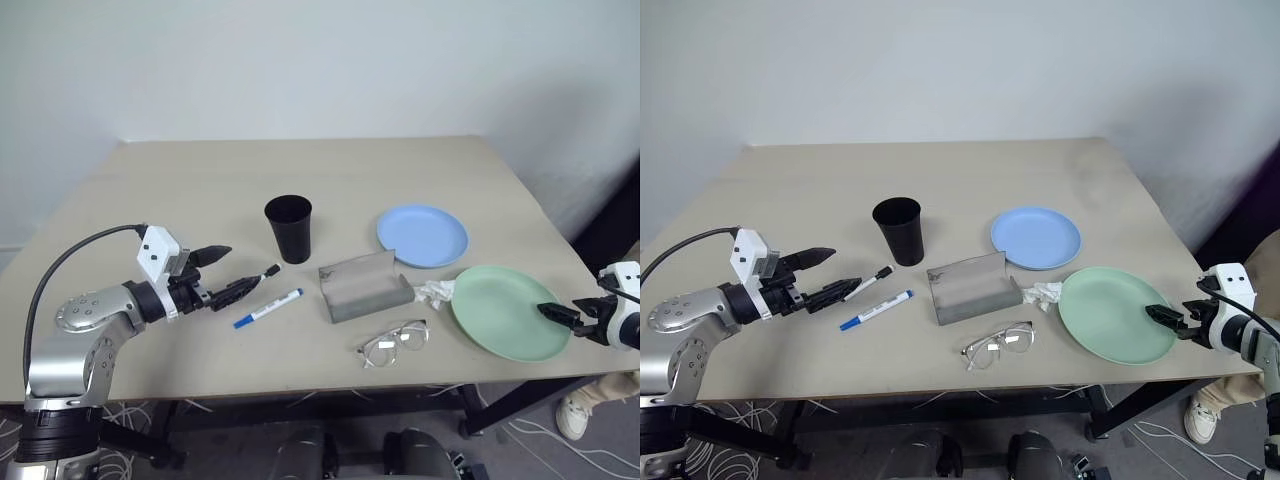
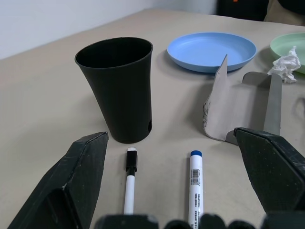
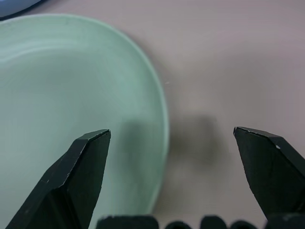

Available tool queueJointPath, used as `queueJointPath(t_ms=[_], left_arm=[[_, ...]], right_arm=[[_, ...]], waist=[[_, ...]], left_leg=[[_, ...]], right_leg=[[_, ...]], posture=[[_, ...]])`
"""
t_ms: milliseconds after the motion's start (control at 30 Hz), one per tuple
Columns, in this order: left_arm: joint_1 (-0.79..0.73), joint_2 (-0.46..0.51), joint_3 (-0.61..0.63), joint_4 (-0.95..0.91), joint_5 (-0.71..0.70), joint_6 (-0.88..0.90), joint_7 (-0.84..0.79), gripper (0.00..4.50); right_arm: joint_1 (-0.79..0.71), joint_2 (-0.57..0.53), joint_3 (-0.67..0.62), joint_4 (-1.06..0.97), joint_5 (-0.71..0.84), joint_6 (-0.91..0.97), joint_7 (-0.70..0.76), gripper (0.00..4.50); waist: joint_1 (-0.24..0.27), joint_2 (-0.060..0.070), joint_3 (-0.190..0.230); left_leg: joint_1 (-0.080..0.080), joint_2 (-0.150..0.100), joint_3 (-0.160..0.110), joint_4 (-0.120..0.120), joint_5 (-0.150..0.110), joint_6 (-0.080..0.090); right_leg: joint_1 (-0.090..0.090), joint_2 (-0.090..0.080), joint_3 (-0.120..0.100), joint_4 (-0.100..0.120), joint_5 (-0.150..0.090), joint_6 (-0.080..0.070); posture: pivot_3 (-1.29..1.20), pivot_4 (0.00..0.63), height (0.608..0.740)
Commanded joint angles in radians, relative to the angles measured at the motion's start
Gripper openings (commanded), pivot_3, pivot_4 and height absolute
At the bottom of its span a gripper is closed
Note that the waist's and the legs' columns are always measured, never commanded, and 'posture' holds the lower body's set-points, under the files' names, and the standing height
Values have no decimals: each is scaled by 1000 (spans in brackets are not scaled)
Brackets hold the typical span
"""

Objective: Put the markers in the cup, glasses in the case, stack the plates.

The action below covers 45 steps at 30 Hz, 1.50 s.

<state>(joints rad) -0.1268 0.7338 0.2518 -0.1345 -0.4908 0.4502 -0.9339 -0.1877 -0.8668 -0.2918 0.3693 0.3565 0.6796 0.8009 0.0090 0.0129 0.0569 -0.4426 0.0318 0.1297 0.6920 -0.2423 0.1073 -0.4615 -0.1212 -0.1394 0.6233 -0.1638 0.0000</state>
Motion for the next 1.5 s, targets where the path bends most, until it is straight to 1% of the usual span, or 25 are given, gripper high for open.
queueJointPath(t_ms=[33, 100, 200, 233, 433, 533, 700, 933, 1133, 1233, 1367, 1500], left_arm=[[-4, 1, 8, -15, -13, -13, -5, 4500], [4, -3, 11, -19, -12, -13, 0, 4500], [15, -12, 9, -27, -11, -12, 9, 4500], [15, -14, 9, -27, -10, -12, 11, 4500], [5, -24, 4, -19, -4, -18, 23, 4500], [-3, -30, -1, -15, -1, -21, 29, 4500], [-33, -44, -21, 7, 11, -32, 34, 4500], [-70, -43, -40, 48, 18, -52, 27, 4500], [-82, -44, -46, 54, 15, -58, 28, 4500], [-84, -39, -36, 54, 14, -60, 30, 4500], [-79, -38, -30, 46, 13, -57, 38, 4500], [-73, -36, -20, 40, 11, -56, 47, 4500]], right_arm=[[6, 4, -34, -96, 30, 44, -16, 4084], [8, 11, -38, -111, 34, 61, -27, 3535], [-3, 23, -41, -118, 43, 81, -41, 2501], [-8, 27, -41, -119, 45, 86, -46, 2031], [-40, 42, -45, -98, 45, 103, -79, 37], [-46, 34, -42, -103, 46, 119, -82, 7], [-110, 18, -68, -82, 45, 112, -107, 7], [-214, -61, -102, -71, 44, 86, -98, 7], [-299, -58, -102, -30, 35, 35, -111, 7], [-362, -8, -59, -19, 15, 28, -160, 7], [-456, 80, -40, 55, -24, 14, -269, 7], [-581, 211, -11, 191, -64, -28, -397, 7]], waist=[[0, 0, 0], [0, 0, 0], [0, 0, 0], [0, 0, 0], [0, 0, 0], [0, 0, 0], [0, 1, 0], [0, 2, 0], [0, 2, 0], [-5, 2, 0], [-9, 2, 0], [-11, 2, 0]], left_leg=[[0, 0, 0, 0, 0, 0], [0, 0, 0, 0, 0, 0], [0, 0, 0, 0, 0, 0], [0, 0, 0, 0, 0, 0], [0, 1, 0, 0, 0, 0], [1, 1, 0, 0, 0, 0], [1, 1, 0, 0, 0, 0], [0, 1, 1, 0, 0, 0], [0, 1, 1, 0, 0, 0], [1, 1, 1, 0, 0, 0], [1, 3, 2, 0, 0, 0], [1, 3, 3, 1, 1, -1]], right_leg=[[0, 0, 0, 0, 0, 0], [0, 0, 0, 0, 0, 0], [0, 0, 0, 0, 0, 0], [0, 0, 0, 0, 0, 0], [0, 0, 0, 0, 0, 0], [0, 0, -1, 0, 0, 0], [0, 0, -1, 0, 0, 0], [0, 0, -1, 0, 0, 0], [0, 0, -1, 0, 0, 0], [0, 0, -1, 0, 0, 0], [1, 0, -2, 1, 0, 0], [-1, 0, -2, 1, 2, -2]], posture=[[0, 0, 704], [0, 0, 704], [0, 0, 704], [0, 0, 704], [0, 0, 704], [0, 0, 704], [0, 0, 704], [0, 0, 704], [0, 0, 704], [0, 0, 704], [0, 0, 704], [0, 0, 704]])
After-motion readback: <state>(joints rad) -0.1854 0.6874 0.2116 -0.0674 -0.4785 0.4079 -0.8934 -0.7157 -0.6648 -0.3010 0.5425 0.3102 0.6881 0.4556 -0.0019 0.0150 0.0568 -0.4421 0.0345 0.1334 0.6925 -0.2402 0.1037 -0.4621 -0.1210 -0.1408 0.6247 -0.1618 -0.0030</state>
